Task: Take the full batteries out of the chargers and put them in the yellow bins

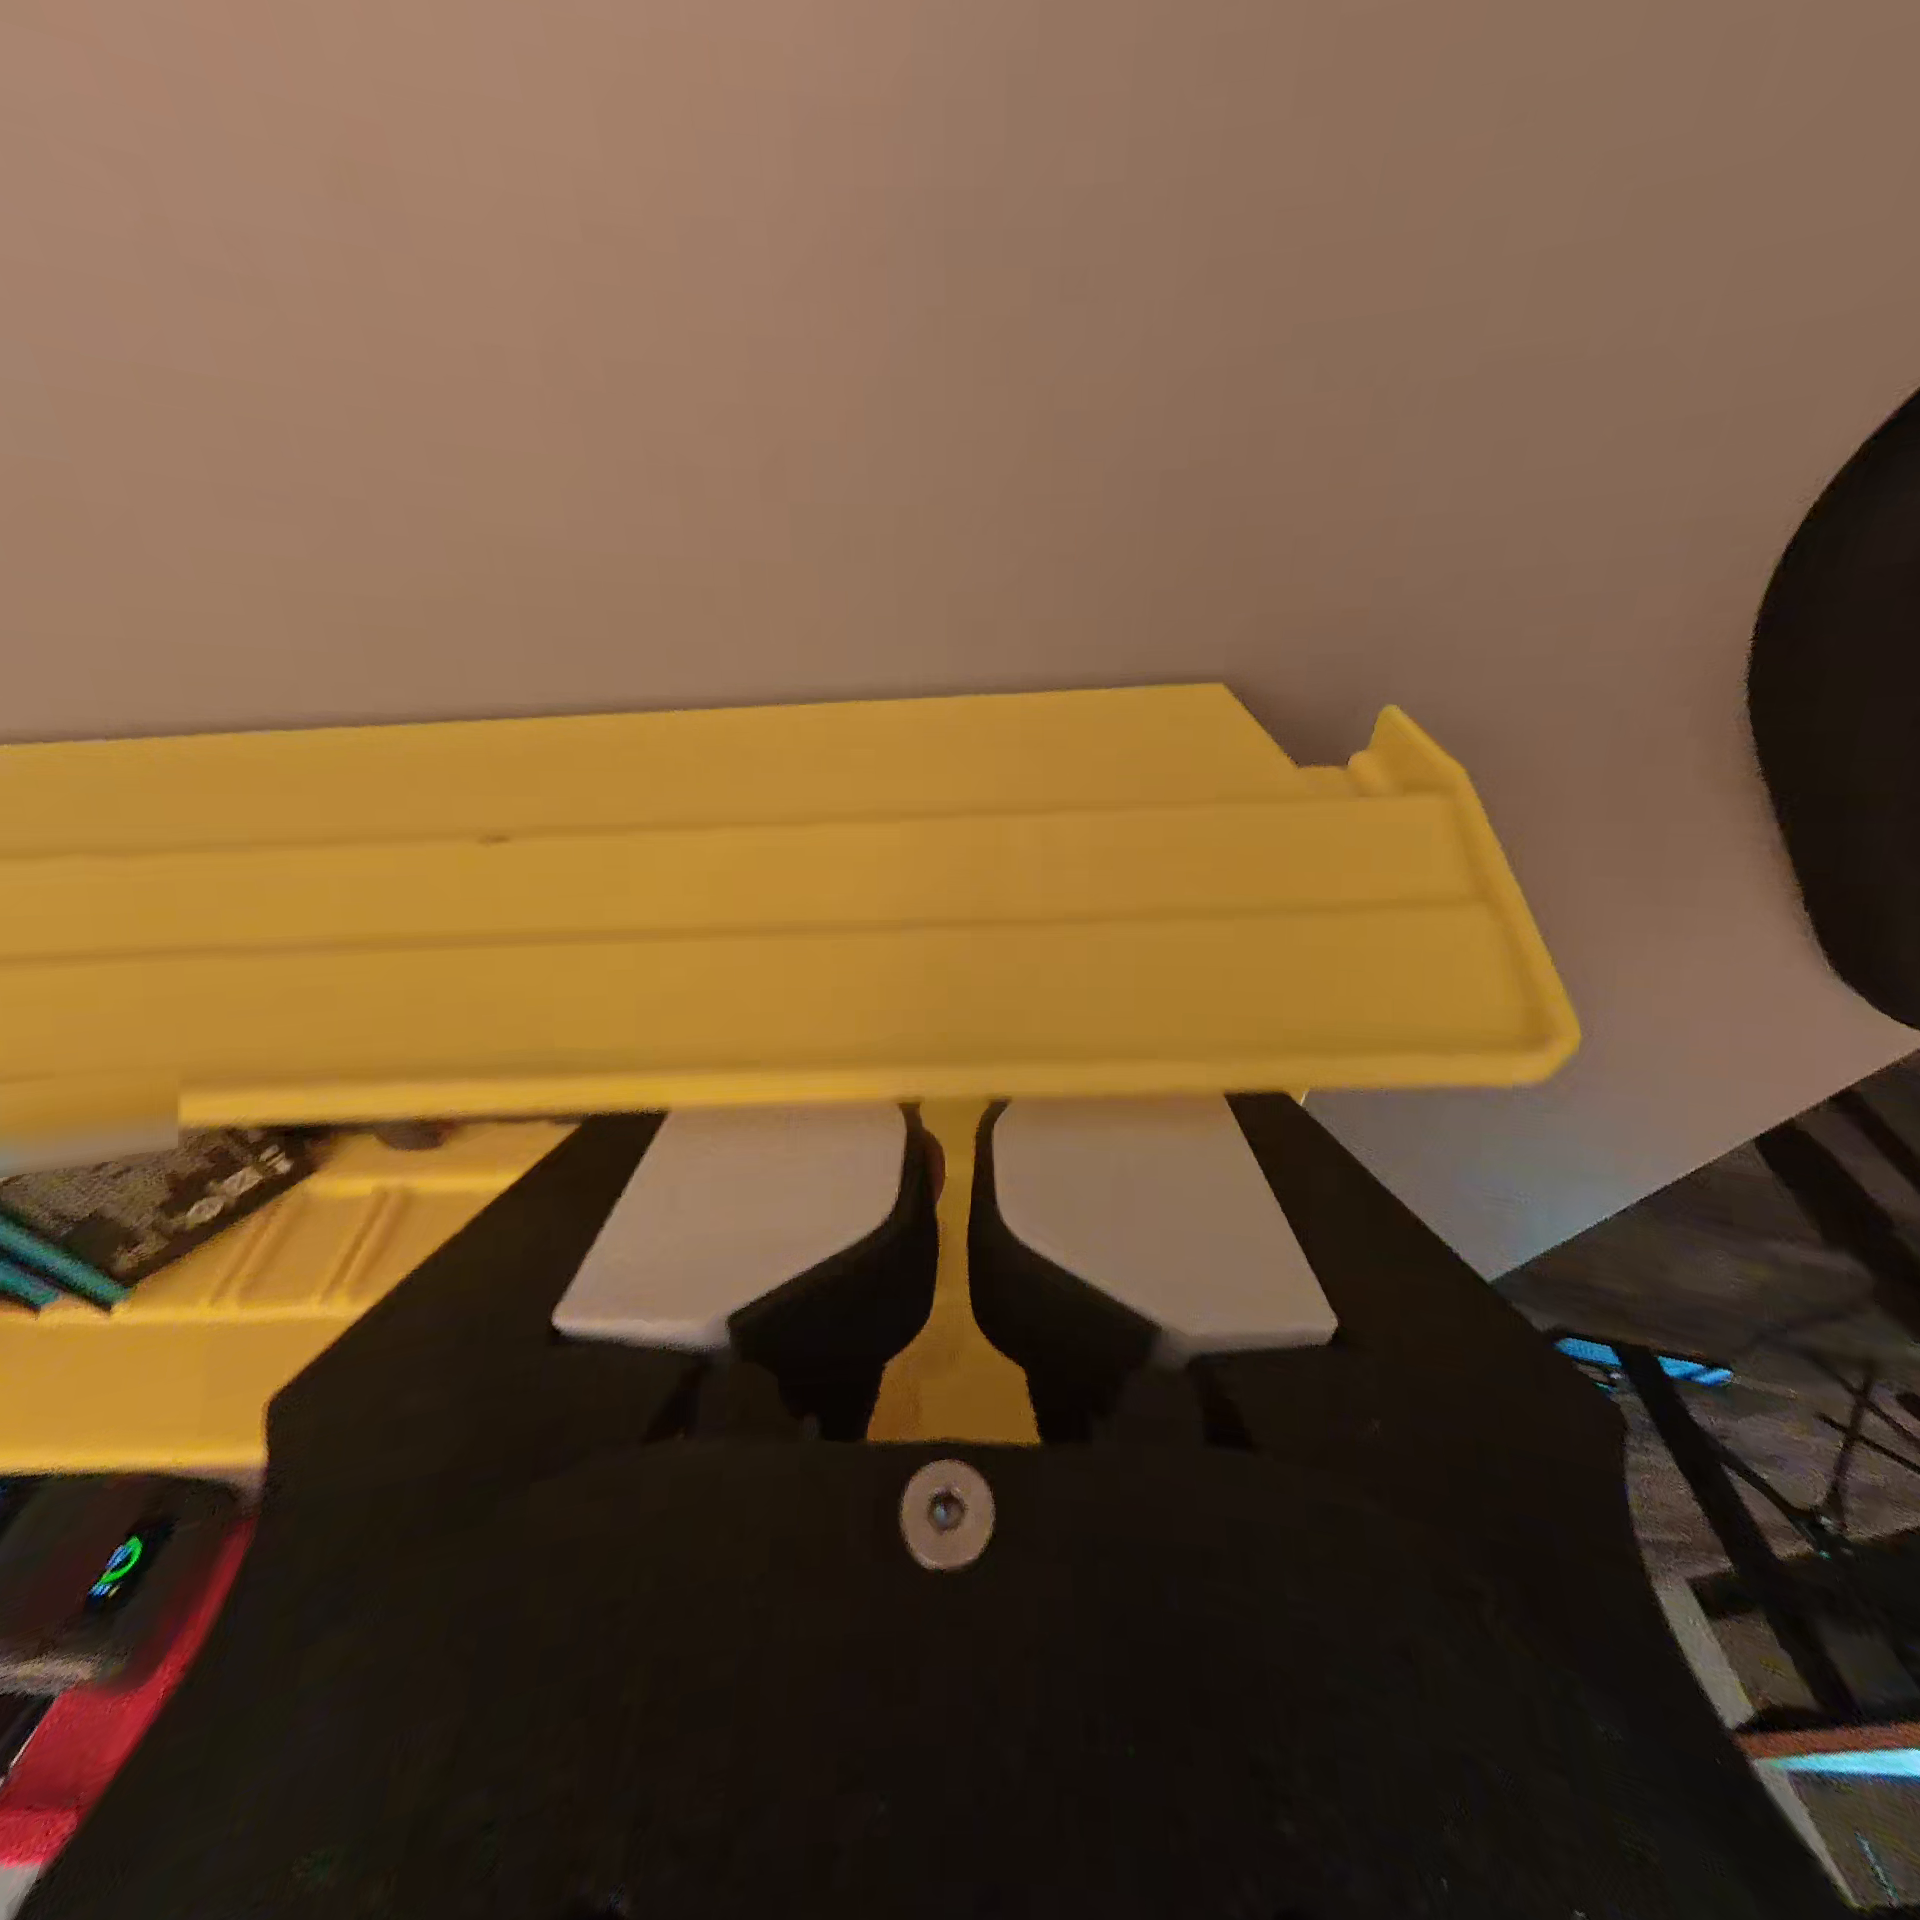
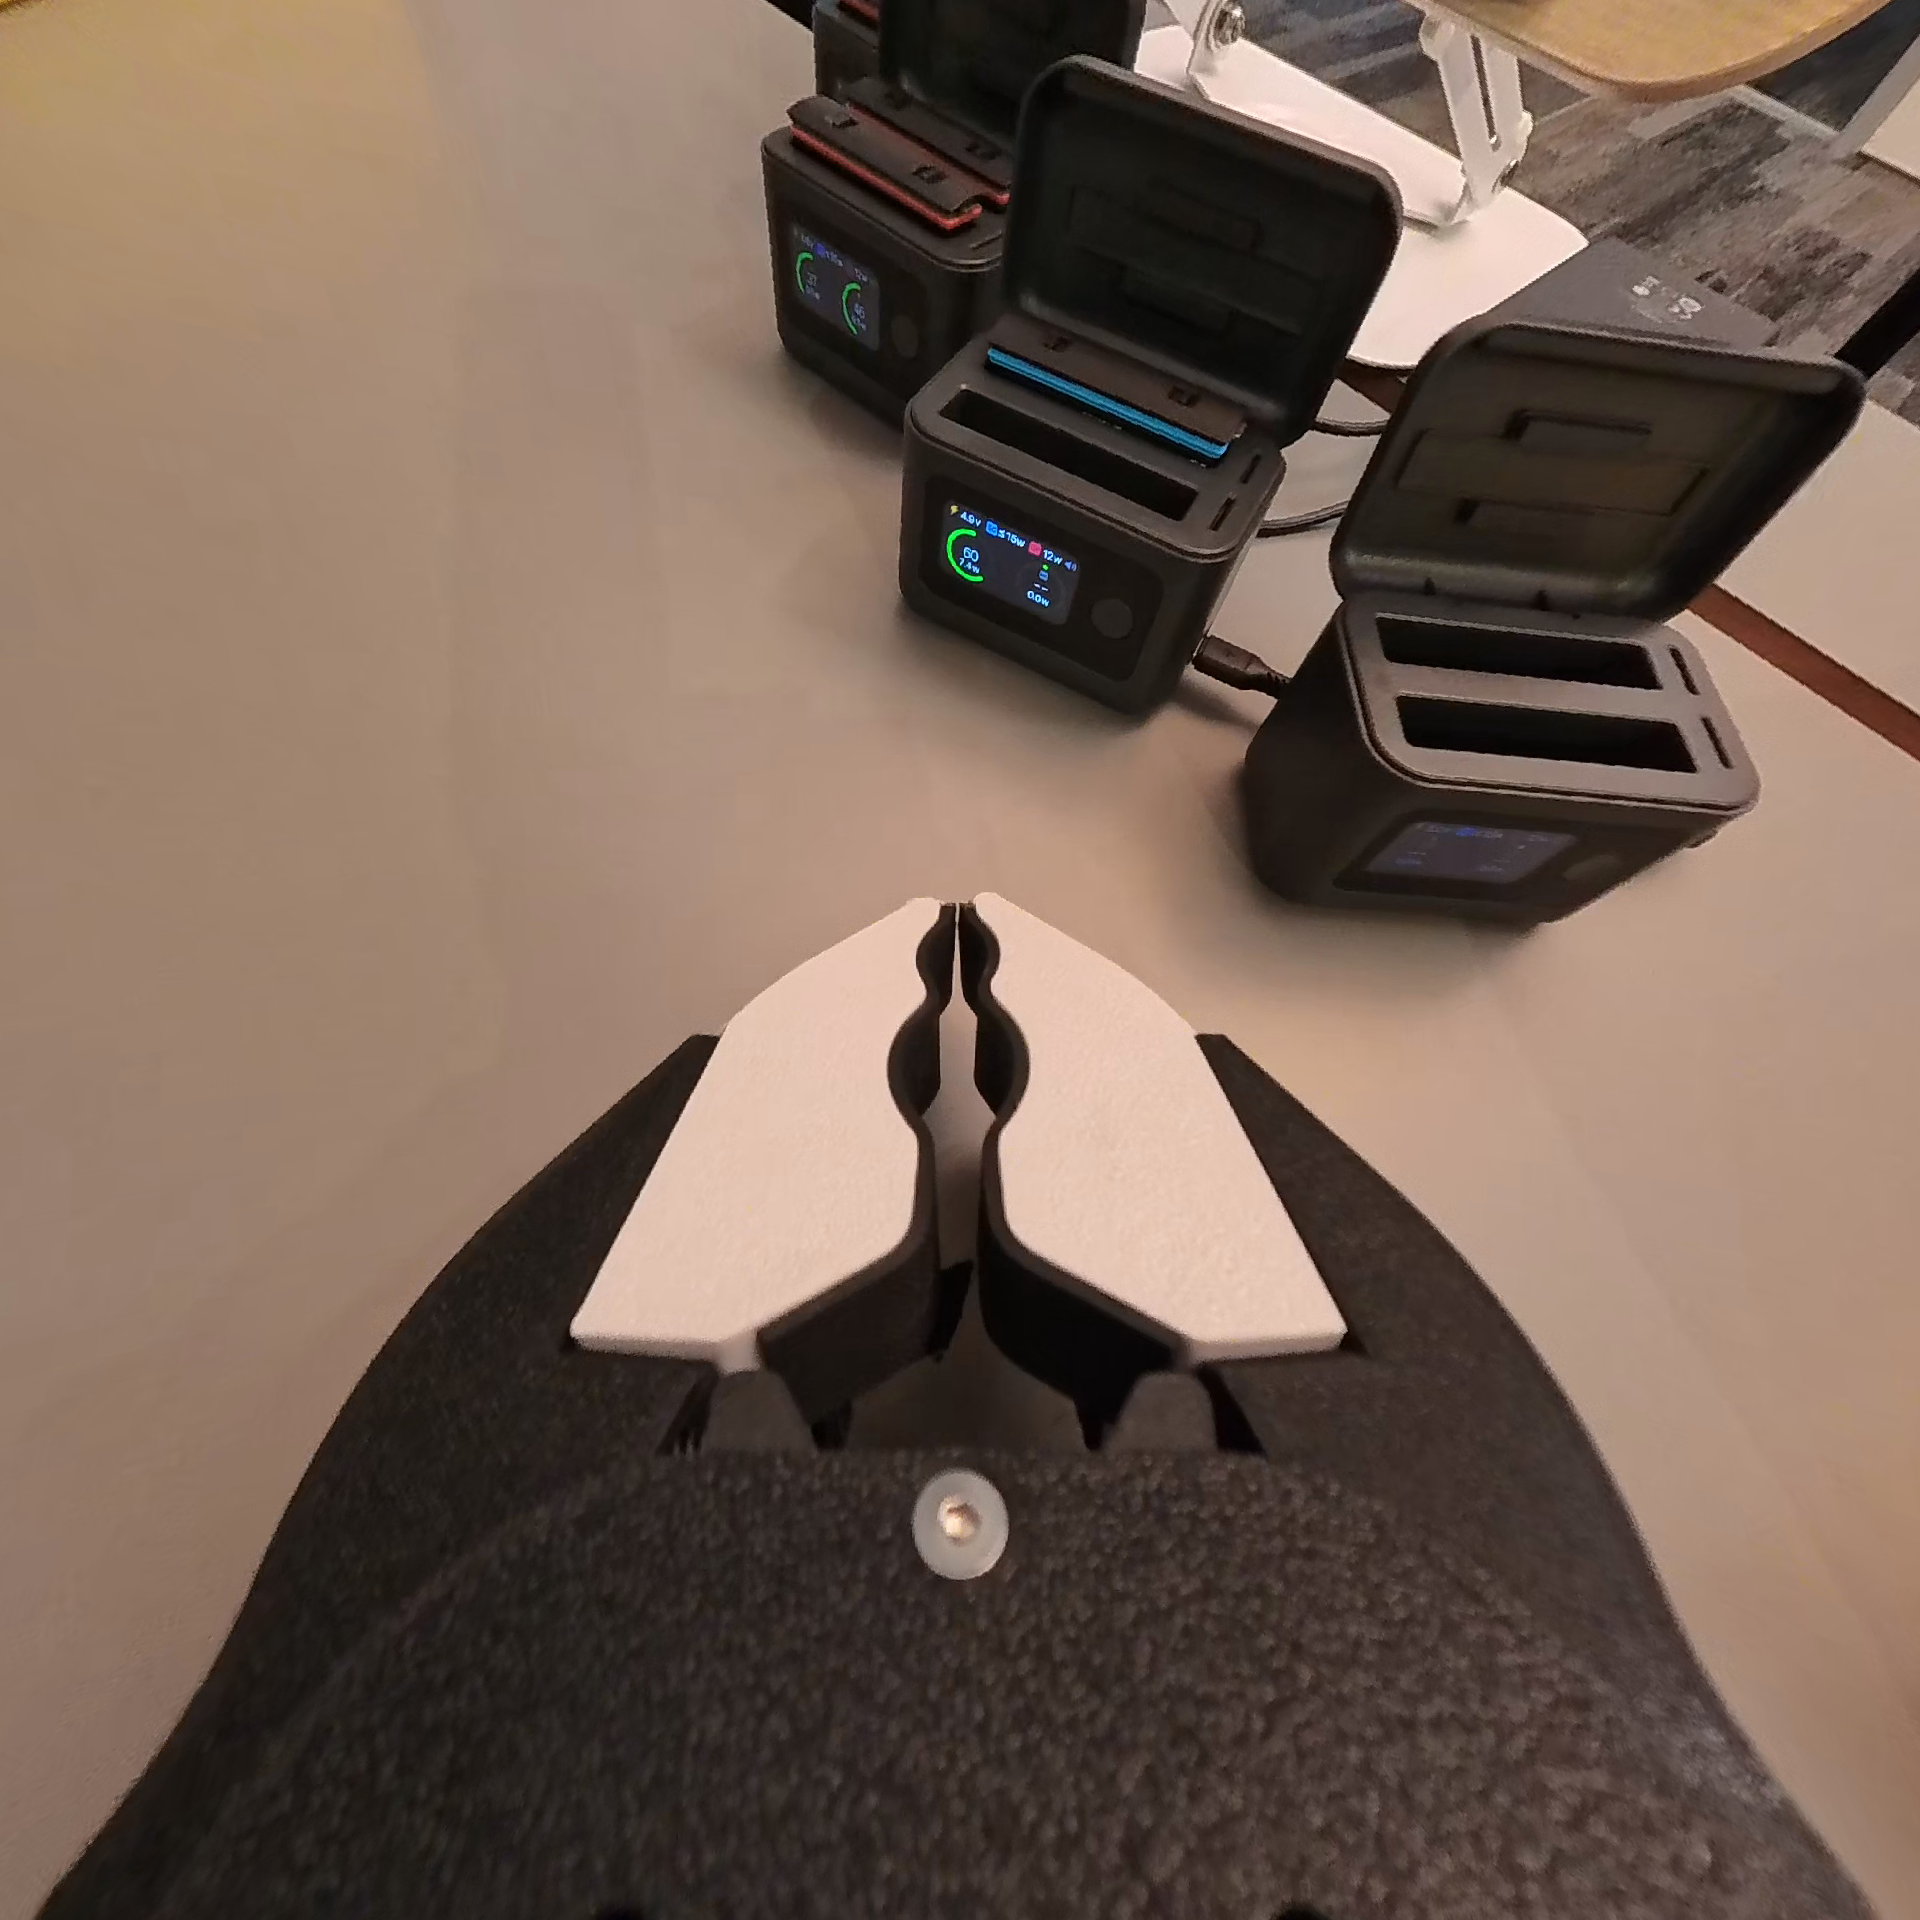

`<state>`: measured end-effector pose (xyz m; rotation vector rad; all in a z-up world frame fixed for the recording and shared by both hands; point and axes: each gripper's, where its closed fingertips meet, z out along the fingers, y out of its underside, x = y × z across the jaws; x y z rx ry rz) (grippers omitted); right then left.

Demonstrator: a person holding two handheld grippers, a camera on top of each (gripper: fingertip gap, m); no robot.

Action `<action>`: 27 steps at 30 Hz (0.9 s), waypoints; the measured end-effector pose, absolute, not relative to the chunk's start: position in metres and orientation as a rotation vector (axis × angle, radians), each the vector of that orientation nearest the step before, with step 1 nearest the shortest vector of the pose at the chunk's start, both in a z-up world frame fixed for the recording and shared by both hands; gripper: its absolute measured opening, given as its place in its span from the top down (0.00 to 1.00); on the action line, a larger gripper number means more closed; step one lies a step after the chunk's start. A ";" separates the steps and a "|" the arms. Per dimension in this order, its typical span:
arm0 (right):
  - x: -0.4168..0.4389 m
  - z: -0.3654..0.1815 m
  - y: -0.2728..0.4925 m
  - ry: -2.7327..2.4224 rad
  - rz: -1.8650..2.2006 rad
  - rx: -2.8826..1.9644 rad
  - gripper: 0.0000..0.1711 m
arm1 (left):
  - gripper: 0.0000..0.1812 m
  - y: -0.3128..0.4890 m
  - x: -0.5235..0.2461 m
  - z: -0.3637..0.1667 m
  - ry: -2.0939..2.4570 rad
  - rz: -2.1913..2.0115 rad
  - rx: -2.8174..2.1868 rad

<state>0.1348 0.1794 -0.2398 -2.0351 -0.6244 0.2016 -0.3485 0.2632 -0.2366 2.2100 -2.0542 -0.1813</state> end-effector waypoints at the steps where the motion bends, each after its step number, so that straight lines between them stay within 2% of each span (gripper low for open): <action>1: 0.135 -0.240 0.179 -0.627 0.199 -2.035 1.00 | 1.00 0.263 -0.350 -0.233 -2.055 -0.187 2.215; 10: 0.133 -0.241 0.178 -0.649 0.179 -2.033 1.00 | 1.00 0.260 -0.361 -0.215 -2.065 -0.179 2.310; 19: 0.132 -0.242 0.178 -0.662 0.167 -2.037 1.00 | 1.00 0.258 -0.363 -0.222 -2.137 -0.123 2.325; 24: 0.132 -0.242 0.178 -0.662 0.168 -2.038 1.00 | 0.92 0.260 -0.355 -0.234 -2.230 -0.066 2.276; 27: 0.132 -0.243 0.178 -0.663 0.170 -2.041 1.00 | 0.82 0.257 -0.351 -0.239 -2.220 0.044 2.230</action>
